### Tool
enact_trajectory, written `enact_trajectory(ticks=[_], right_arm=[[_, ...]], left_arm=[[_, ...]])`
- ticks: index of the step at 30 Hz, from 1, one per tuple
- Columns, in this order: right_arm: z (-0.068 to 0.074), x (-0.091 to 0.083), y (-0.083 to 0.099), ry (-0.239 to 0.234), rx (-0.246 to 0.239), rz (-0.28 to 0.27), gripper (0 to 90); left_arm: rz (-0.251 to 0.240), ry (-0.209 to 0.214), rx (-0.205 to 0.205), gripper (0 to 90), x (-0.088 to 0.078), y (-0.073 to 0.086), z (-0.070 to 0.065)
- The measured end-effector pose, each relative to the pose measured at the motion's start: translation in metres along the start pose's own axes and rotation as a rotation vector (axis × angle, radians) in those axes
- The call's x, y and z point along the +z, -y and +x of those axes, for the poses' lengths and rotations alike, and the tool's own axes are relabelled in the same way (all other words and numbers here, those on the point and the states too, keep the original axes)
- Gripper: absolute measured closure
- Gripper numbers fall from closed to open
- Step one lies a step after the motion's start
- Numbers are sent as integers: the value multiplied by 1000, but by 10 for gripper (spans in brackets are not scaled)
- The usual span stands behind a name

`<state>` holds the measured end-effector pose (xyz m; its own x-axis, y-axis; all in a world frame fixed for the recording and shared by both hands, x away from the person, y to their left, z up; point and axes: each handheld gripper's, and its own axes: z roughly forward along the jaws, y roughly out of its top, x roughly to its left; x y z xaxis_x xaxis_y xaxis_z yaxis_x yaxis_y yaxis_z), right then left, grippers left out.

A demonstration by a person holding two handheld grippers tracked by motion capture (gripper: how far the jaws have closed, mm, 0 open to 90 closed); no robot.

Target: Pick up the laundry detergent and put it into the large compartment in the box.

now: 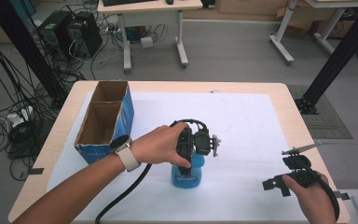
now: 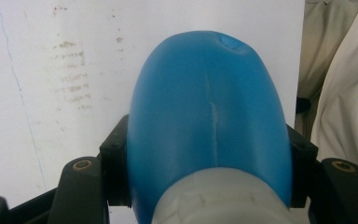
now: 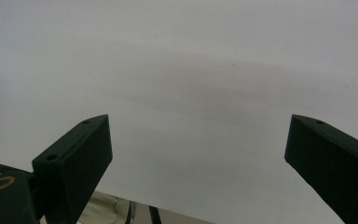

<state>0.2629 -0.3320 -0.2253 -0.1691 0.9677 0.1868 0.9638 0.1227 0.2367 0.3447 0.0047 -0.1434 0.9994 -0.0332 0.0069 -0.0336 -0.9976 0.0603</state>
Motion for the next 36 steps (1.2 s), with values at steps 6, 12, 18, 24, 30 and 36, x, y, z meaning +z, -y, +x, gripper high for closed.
enact_trajectory(ticks=[6,12,18,24,30,36], right_arm=[[-2,0,0,1,2,2,73],[-1,0,-2,0,-8,-2,72],[3,1,-6,2,-26,5,73],[5,3,-9,-1,-36,6,73],[8,4,-13,-2,-47,8,73],[8,5,-17,-5,-60,2,73]], left_arm=[[27,-1,-56,377,-19,-6,-10],[29,7,-166,377,-51,-4,-17],[-7,27,-320,377,-83,12,-13],[-60,20,-464,377,-122,42,-8],[-97,-23,-602,377,-172,77,-6],[-92,-65,-777,378,-201,106,-2]])
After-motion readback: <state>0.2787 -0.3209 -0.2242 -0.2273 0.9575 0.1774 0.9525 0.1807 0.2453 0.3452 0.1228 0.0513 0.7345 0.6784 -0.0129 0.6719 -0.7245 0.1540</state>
